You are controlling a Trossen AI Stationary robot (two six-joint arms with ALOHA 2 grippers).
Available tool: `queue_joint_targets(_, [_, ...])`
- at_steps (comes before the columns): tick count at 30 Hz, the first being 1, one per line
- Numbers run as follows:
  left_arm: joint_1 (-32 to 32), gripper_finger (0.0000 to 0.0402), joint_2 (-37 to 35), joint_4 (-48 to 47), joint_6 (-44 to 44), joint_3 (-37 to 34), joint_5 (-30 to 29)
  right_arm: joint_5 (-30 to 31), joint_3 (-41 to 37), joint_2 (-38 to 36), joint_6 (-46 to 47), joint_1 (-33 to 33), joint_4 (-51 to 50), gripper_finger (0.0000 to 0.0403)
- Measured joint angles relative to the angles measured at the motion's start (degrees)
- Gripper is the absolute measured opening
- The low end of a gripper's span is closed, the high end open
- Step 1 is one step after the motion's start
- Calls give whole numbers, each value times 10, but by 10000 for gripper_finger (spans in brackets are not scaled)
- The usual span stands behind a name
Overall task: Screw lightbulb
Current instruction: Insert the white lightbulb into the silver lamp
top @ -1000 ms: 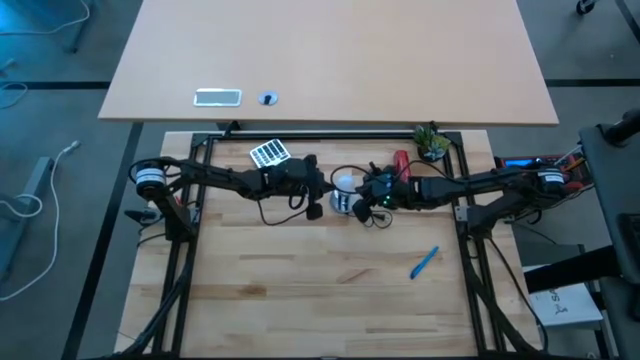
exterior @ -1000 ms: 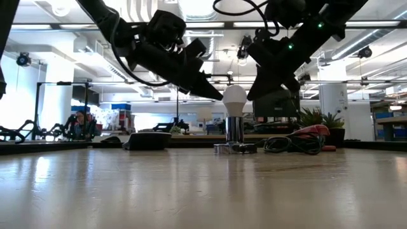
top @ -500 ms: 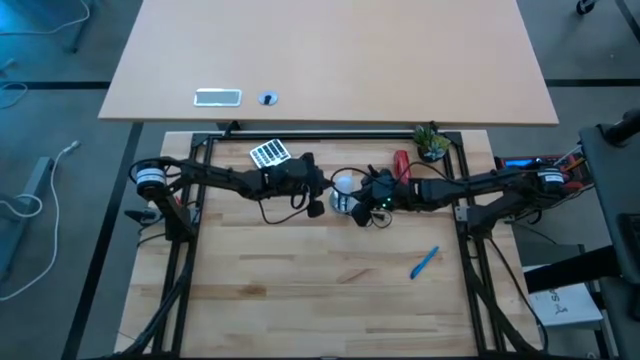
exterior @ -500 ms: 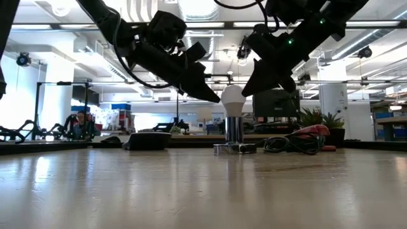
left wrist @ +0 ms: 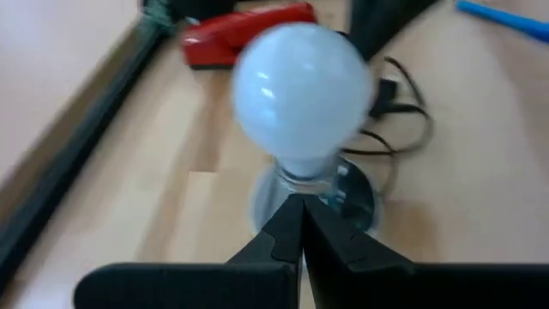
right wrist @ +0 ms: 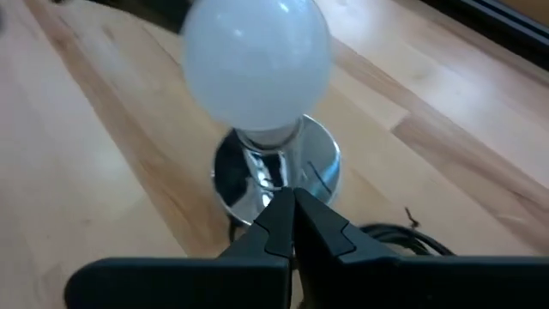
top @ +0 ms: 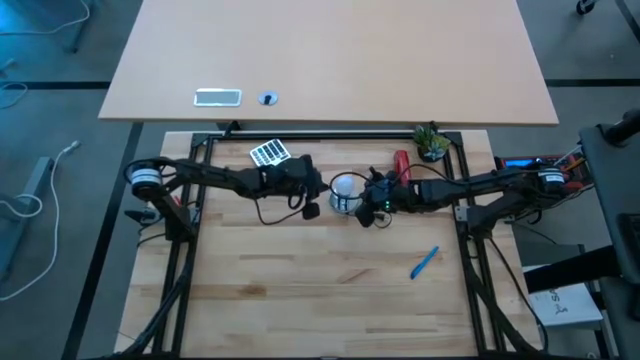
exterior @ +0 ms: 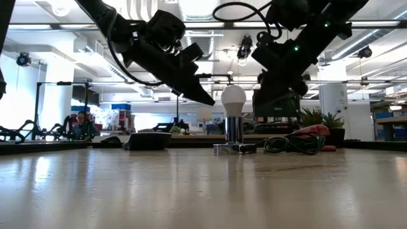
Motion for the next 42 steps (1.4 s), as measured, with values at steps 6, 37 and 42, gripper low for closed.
queue_joint_targets(6, [0,0,-5,6,0,0,100,13,0,0,-25,-15,6,0])
queue_joint_targets(37, [7,0,44,115,-33,-2,-11,-76,0,5,-47,-22,102,0])
queue_joint_targets(42, [7,0,44,109,-35,-1,-11,-65,0,5,-38,-19,99,0])
